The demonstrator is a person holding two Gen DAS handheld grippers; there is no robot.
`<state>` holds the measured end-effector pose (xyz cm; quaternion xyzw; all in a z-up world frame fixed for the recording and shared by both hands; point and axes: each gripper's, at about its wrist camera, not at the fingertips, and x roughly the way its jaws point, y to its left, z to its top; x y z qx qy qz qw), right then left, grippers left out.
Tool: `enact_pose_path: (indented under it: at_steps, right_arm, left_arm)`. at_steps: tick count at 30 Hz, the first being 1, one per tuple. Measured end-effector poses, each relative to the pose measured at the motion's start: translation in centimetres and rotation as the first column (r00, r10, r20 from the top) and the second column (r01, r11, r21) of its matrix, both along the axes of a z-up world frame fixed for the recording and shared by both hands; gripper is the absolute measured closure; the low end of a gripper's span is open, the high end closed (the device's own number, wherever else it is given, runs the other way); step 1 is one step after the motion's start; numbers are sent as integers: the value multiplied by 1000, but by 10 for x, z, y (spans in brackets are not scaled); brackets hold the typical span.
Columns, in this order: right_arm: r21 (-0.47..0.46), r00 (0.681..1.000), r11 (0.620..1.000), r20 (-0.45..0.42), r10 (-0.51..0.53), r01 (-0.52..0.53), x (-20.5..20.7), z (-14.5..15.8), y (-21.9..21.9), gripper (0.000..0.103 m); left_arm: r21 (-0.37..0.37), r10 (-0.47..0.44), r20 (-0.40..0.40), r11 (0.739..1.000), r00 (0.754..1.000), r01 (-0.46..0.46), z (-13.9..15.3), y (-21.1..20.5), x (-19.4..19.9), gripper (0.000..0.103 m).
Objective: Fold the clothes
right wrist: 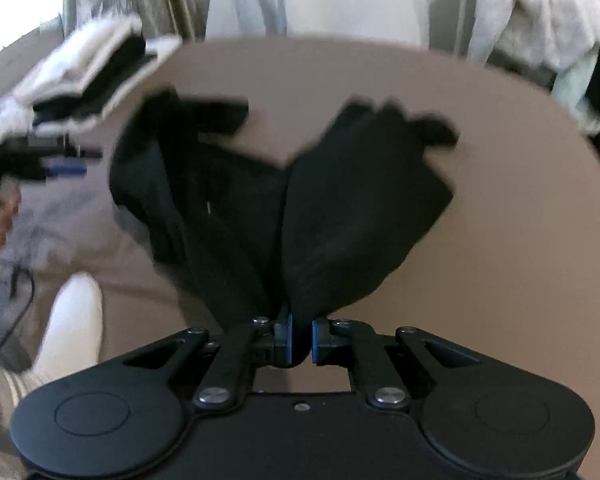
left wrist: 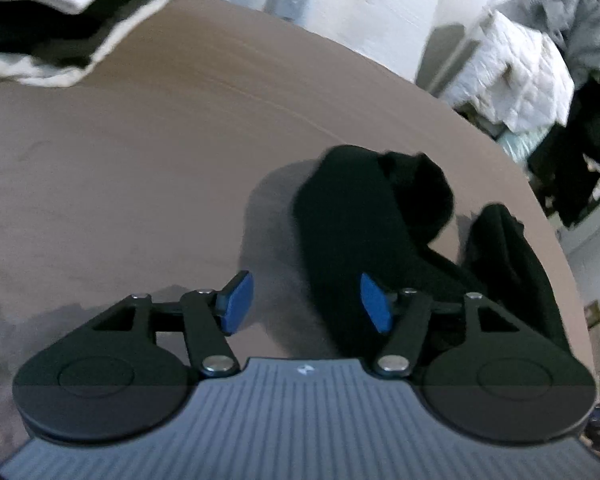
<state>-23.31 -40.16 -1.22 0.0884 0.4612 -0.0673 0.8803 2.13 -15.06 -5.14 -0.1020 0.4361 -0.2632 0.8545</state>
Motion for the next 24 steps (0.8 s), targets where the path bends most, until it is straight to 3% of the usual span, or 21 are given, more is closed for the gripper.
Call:
enact_pose_path:
  at_steps: [2, 5, 7, 8, 10, 13, 14, 15, 17, 18, 20, 21, 22, 24]
  right_arm:
    - [41, 999, 999, -45, 25, -23, 9, -14, -4, 92]
    - [135, 999, 991, -34, 5, 0, 15, -14, -20, 80]
    - [207, 999, 978, 4, -33, 31, 16, -9, -35, 50]
    - [243, 998, 969, 30, -61, 52, 16, -8, -44, 45]
    - [324, 989, 941, 77, -127, 96, 13, -11, -62, 37]
    - [477, 961, 858, 91, -261, 188, 17, -38, -94, 26]
    - [517, 947, 825, 80, -313, 229, 19, -49, -104, 25]
    - [545, 928, 793, 66, -366, 274, 21, -59, -112, 24]
    - [567, 884, 736, 27, -466, 370, 24, -78, -129, 24]
    - [575, 878, 727, 30, -478, 376, 25, -82, -132, 25]
    - [601, 891, 732, 71, -447, 320, 31, -84, -133, 38]
    - [601, 900, 745, 93, -427, 291, 34, -83, -132, 51]
    - [577, 911, 774, 117, -395, 262, 38, -79, -127, 79]
    - [484, 922, 848, 184, -340, 216, 41, -62, -116, 86]
  left_arm:
    - [18, -15, 11, 1000, 1000, 15, 0, -8, -3, 38]
    - [7, -20, -5, 1000, 1000, 20, -4, -14, -2, 35]
    - [-2, -21, -29, 1000, 999, 21, -9, -17, 2, 32]
    - [-2, -21, -45, 1000, 999, 21, -13, -19, 5, 26]
    - [2, -4, -78, 1000, 997, 5, -22, -25, 12, 21]
    - [-9, 7, -150, 1000, 989, -9, -36, -38, 22, 21]
    - [25, -27, -132, 999, 991, 31, -36, -46, 20, 29]
    - [61, -64, -114, 996, 991, 71, -36, -55, 17, 57]
    - [170, -108, -39, 979, 993, 113, -31, -69, 5, 96]
    - [218, -124, -4, 968, 992, 122, -28, -75, -1, 96]
    - [201, -106, 20, 974, 994, 100, -24, -71, -6, 97]
    - [189, -84, 20, 979, 996, 79, -23, -67, -6, 98]
    - [176, -61, 26, 983, 998, 56, -20, -64, -4, 98]
    - [169, -25, 68, 986, 997, 13, -8, -55, -4, 98]
